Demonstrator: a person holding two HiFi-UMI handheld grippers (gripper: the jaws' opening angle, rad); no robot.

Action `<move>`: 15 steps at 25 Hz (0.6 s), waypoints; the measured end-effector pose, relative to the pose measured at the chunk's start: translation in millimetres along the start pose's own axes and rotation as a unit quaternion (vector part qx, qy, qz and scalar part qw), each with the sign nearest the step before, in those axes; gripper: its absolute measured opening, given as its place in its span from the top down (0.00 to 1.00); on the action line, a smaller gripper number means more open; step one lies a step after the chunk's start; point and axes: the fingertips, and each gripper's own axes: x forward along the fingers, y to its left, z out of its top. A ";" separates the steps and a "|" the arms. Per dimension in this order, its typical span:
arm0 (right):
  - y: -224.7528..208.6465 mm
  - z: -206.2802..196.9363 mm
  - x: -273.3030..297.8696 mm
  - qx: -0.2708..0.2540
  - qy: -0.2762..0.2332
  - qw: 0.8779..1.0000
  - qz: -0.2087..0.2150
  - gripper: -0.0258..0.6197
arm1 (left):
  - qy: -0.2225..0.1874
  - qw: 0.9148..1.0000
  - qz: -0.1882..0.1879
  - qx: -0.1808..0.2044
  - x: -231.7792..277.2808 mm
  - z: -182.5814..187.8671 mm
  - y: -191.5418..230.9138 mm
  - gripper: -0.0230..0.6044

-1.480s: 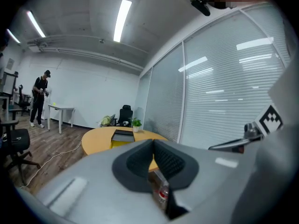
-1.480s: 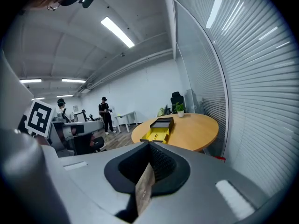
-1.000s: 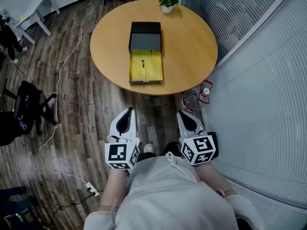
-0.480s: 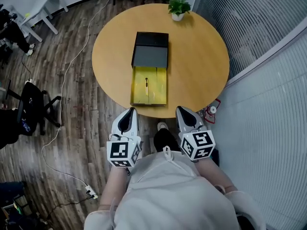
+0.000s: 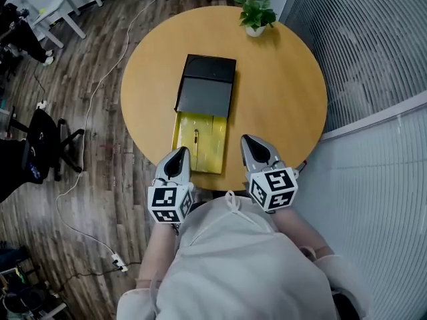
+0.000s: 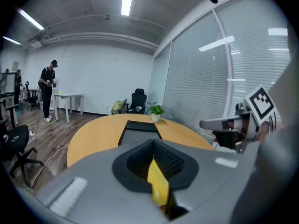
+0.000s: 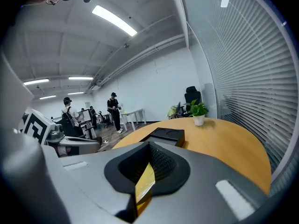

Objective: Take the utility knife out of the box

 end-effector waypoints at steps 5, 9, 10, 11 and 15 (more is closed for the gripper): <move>-13.3 2.4 26.8 -0.016 0.014 1.000 0.018 0.96 | 0.067 0.998 0.005 0.000 38.5 -43.2 8.9 0.95; -18.3 -2.2 45.2 -0.011 0.024 0.999 0.033 0.96 | 0.145 0.989 0.012 0.026 72.9 -81.8 14.7 0.95; -20.1 -4.0 48.3 -0.009 0.026 0.999 0.035 0.96 | 0.165 0.986 0.015 0.029 82.3 -90.4 16.3 0.90; -22.4 -5.9 50.7 -0.006 0.029 0.999 0.037 0.96 | 0.186 0.982 0.016 0.029 91.3 -98.8 17.6 0.83; -32.6 -10.6 54.6 0.006 0.039 0.999 0.034 0.96 | 0.253 0.966 0.033 0.028 116.2 -118.2 25.9 0.77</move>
